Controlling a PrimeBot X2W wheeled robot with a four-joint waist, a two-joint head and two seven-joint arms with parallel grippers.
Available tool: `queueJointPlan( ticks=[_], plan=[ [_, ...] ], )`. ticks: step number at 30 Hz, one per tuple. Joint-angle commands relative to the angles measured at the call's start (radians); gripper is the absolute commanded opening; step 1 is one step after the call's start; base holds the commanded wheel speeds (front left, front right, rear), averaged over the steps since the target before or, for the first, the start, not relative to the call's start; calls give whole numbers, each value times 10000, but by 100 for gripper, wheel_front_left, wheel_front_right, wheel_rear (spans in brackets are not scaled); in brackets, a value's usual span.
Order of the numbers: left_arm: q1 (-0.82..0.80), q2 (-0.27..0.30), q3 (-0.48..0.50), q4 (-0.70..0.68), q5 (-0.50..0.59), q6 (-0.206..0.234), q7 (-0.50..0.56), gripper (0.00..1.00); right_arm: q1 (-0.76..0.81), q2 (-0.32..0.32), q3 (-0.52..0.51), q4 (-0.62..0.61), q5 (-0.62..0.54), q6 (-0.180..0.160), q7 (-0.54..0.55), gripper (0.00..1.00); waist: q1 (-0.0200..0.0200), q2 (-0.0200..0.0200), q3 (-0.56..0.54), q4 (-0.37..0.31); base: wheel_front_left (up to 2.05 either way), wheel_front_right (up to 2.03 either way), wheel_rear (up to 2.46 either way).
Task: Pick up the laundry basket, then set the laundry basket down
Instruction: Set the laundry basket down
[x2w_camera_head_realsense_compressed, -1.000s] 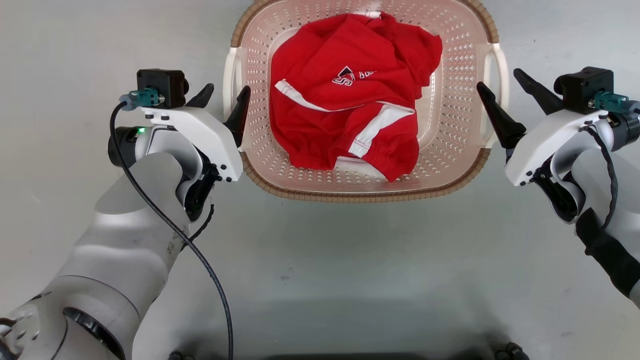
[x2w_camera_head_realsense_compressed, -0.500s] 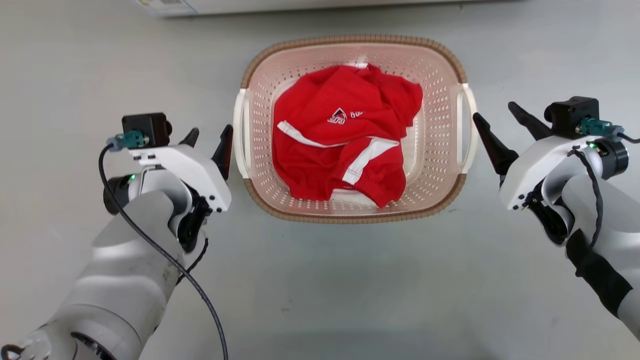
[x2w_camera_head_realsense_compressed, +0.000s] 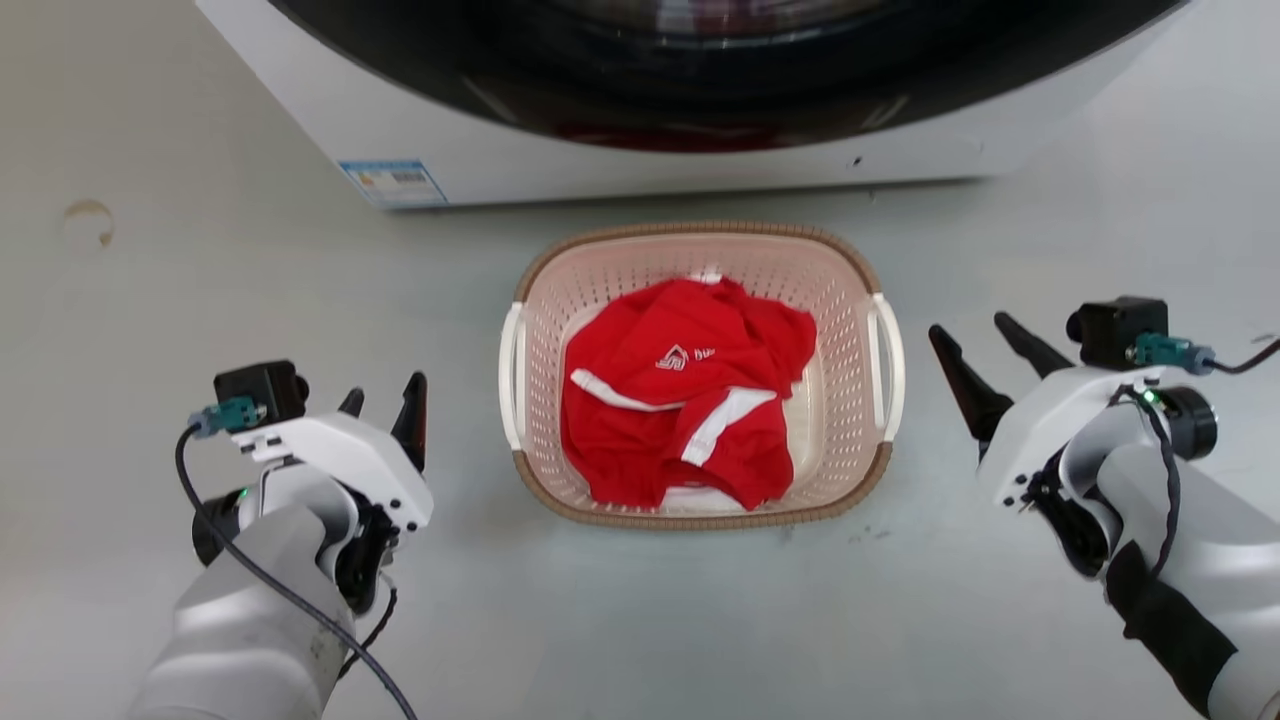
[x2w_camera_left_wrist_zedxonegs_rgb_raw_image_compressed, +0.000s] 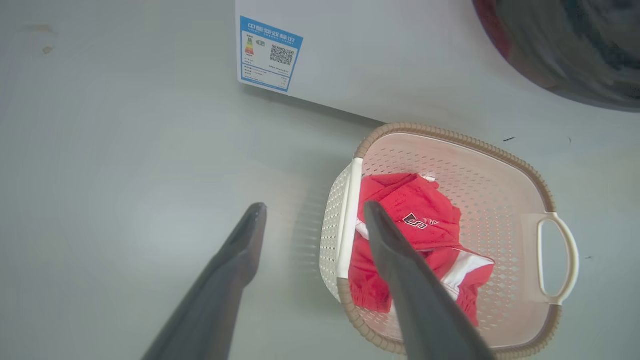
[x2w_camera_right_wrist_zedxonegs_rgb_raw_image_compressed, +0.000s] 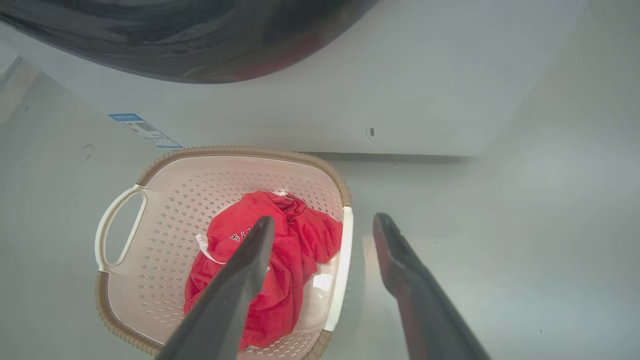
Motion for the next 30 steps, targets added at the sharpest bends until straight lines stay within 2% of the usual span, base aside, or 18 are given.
queueJointPlan(
  ticks=[1,9,16,24,30],
  plan=[
    [273,362,260,4,-145,-27,-127,100,477,-30,62,-27,214,-36,-63,100,0,0,-839,-32,0,0,0],
    [1174,601,716,-500,-648,-27,-219,100,955,19,321,70,776,-36,-63,100,0,0,-2290,-58,0,0,0],
    [1747,862,885,-798,-635,-27,-267,100,1216,-156,246,-167,870,-36,-63,100,0,0,-3247,-54,0,0,0],
    [2414,1376,1544,-1589,-140,-27,-278,100,1699,-587,-406,-689,366,-36,-63,100,0,0,-4152,1,0,0,0],
    [3189,1552,1995,-1905,245,-2,-280,100,2214,-770,-896,-913,75,-36,-63,100,0,0,-4683,41,0,0,0]
  ],
)
